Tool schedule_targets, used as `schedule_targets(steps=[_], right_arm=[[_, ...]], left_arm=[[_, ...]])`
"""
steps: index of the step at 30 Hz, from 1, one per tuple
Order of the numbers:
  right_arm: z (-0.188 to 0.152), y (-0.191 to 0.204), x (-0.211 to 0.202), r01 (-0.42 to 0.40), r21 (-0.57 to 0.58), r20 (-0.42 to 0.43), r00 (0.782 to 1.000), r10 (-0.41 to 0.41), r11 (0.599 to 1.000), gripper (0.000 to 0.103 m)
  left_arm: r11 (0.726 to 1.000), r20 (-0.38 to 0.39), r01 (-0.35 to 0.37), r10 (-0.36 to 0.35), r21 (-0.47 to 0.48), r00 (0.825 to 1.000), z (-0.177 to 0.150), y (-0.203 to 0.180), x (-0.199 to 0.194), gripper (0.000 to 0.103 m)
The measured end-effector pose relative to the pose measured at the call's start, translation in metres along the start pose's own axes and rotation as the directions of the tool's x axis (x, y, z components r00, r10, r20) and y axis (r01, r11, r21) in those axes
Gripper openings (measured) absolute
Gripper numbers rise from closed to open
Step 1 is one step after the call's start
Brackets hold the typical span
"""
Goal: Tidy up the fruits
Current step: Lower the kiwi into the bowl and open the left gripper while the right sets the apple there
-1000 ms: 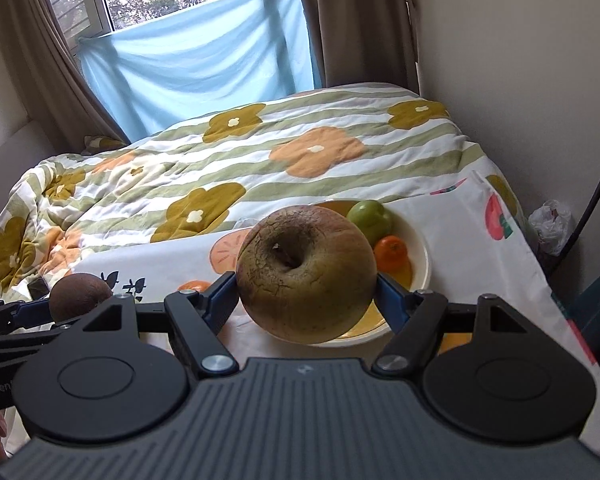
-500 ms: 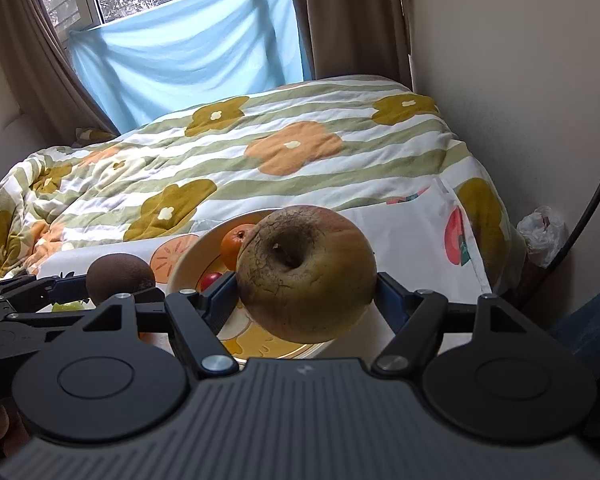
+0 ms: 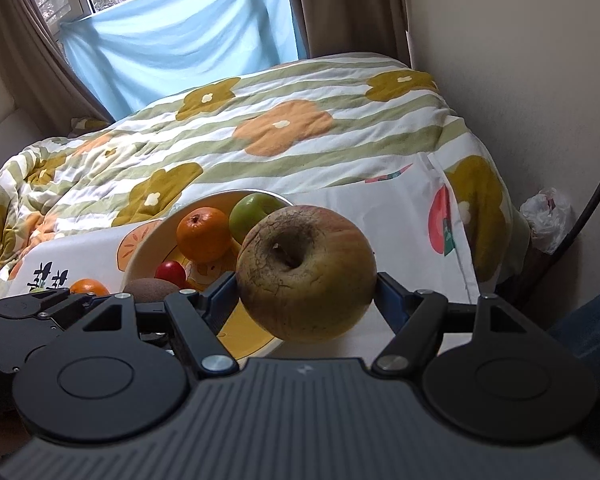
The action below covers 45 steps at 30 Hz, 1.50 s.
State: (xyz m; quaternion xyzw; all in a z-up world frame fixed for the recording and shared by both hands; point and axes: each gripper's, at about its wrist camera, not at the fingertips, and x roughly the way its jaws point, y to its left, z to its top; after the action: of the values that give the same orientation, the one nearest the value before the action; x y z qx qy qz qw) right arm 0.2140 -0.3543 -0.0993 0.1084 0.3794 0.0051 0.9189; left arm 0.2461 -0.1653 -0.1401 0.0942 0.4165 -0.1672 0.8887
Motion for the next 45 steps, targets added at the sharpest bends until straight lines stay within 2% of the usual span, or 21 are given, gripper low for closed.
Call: schedule_targets(steps=[7,8,9,11,19,26,30,42,44,45], right_arm=[[0.002,-0.002,0.005,-0.01,0.001,-0.002,1.0,0.01,1.0,0.088],[0.002,-0.001,0.005,-0.011,0.0,-0.001,1.0,0.011,1.0,0.088],[0.002,-0.001,0.004,-0.013,-0.001,0.0,1.0,0.013,1.0,0.088],[0.002,0.001,0.003,-0.016,-0.003,0.002,1.0,0.016,1.0,0.088],[0.007,0.01,0.008,-0.048,-0.007,-0.005,0.999,0.048,0.999,0.088],[0.008,0.026,0.022,-0.085,-0.046,-0.043,0.996,0.083,0.995,0.088],[0.002,0.038,0.035,-0.11,-0.08,-0.071,0.992,0.105,0.991,0.088],[-0.007,0.041,0.053,-0.122,-0.06,-0.113,0.987,0.115,0.991,0.089],[-0.007,0.04,0.048,-0.126,-0.056,-0.083,0.989,0.121,0.99,0.092],[-0.007,0.039,0.044,-0.121,-0.06,-0.058,0.991,0.117,0.991,0.101]], left_arm=[[1.0,-0.026,-0.006,0.006,0.004,1.0,0.0,-0.002,0.004,0.071],[1.0,-0.011,-0.006,0.006,0.006,1.0,0.0,-0.002,0.0,0.077],[1.0,0.008,-0.01,0.01,0.007,1.0,0.001,-0.001,-0.004,0.088],[1.0,0.044,-0.016,0.016,0.005,0.999,0.002,0.002,-0.015,0.093],[0.998,0.068,-0.046,0.048,-0.035,0.997,-0.005,0.023,-0.042,0.093],[0.993,0.065,-0.08,0.085,-0.084,0.994,-0.018,0.039,-0.056,0.093],[0.991,0.066,-0.091,0.098,-0.1,0.993,-0.022,0.045,-0.06,0.093],[0.988,0.067,-0.104,0.112,-0.114,0.991,-0.031,0.044,-0.062,0.093],[0.988,0.066,-0.104,0.112,-0.111,0.992,-0.032,0.043,-0.063,0.093],[0.989,0.065,-0.104,0.111,-0.108,0.992,-0.033,0.042,-0.063,0.093]])
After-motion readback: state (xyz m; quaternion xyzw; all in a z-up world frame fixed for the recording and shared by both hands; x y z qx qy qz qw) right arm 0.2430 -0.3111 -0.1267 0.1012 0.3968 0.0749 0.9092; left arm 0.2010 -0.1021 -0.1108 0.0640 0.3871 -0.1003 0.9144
